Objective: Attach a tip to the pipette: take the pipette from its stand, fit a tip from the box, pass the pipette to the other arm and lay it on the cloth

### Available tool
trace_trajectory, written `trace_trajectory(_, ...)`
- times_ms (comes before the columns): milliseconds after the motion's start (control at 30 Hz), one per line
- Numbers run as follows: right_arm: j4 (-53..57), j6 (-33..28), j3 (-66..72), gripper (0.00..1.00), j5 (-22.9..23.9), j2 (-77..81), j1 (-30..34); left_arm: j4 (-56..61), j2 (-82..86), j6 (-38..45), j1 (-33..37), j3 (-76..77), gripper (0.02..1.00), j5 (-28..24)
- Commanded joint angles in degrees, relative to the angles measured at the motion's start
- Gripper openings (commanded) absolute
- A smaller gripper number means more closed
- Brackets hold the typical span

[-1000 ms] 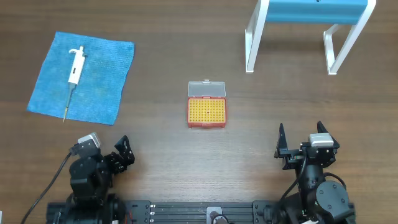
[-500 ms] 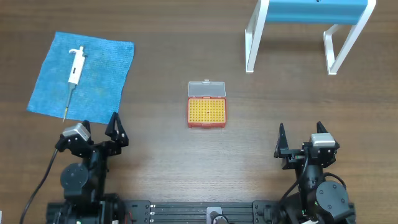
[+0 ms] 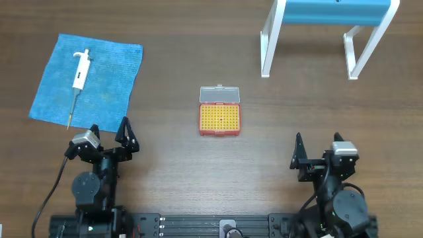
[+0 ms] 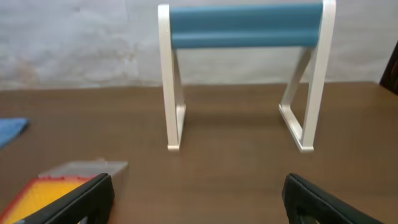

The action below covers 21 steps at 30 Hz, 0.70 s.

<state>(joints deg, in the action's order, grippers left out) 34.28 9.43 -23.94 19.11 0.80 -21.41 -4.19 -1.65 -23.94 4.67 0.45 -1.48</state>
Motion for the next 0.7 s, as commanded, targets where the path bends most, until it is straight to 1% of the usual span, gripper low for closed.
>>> trace_trajectory(33,3.9,1.0,0.4,0.873,-0.4,-0.4,-0.2,-0.4,-0.7,-0.2,-0.2,-0.1,0.969,0.9)
trace_trajectory(233,6.5,1.0,0.4,0.873,-0.4,-0.4,-0.2,-0.4,-0.7,-0.2,-0.2,-0.1,0.972,0.9)
trace_trajectory(700,19.1,1.0,0.4,0.873,-0.4,-0.4,-0.2,-0.4,-0.7,-0.2,-0.2,-0.1,0.969,0.8)
